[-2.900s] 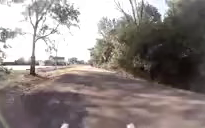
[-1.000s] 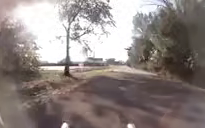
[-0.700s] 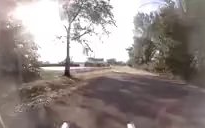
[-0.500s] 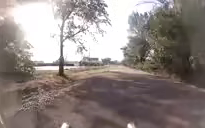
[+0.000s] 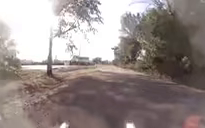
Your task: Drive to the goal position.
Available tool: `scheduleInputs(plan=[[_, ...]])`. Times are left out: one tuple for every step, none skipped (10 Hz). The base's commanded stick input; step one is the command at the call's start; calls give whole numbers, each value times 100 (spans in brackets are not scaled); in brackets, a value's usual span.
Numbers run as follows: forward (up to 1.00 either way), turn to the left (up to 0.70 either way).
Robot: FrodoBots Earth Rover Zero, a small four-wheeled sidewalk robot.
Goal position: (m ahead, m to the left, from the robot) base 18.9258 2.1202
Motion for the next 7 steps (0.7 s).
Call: scheduleInputs(plan=[[70, 0], [70, 0], [70, 0], [70, 0], [70, 0], [70, 0], [70, 0]])
